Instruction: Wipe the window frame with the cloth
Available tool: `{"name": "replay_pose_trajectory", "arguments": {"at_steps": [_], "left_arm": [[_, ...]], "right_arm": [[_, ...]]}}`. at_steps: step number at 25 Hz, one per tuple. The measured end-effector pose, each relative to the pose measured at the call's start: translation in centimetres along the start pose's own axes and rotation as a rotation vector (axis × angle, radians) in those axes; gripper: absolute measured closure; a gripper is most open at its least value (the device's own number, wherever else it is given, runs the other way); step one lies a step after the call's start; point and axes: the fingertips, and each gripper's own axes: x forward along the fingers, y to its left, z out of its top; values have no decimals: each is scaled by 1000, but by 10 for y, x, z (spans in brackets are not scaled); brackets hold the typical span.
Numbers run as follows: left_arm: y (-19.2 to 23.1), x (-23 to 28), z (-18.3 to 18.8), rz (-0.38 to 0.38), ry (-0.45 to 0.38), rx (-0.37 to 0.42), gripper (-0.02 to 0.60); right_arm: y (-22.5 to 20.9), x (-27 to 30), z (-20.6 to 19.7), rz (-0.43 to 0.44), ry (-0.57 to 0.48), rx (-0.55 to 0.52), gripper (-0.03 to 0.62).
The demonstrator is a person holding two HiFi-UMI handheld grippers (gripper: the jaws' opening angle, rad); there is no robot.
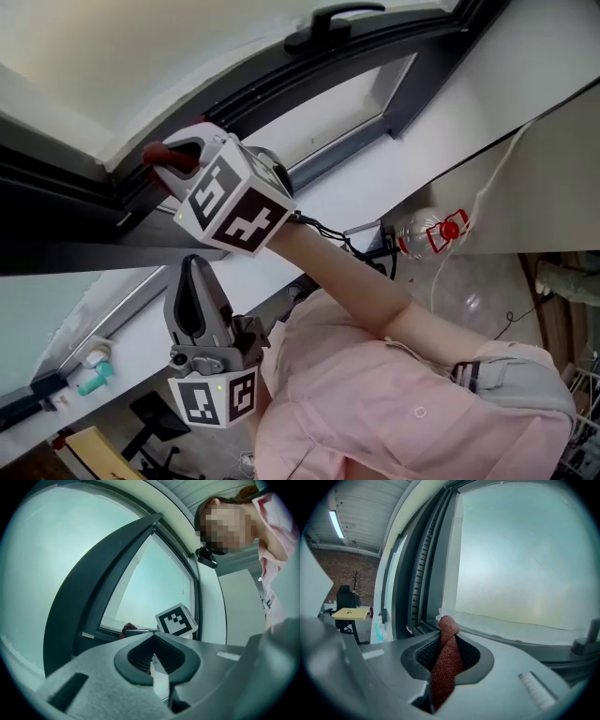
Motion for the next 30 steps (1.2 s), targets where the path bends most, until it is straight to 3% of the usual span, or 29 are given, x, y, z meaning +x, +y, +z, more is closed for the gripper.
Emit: {"name": "replay_pose_trajectory", "arguments": {"at_steps": [30], "left_arm": [[-22, 27, -9, -70, 22, -30, 581]], "right_arm": [[-26, -19, -9, -21, -2, 22, 533]]}}
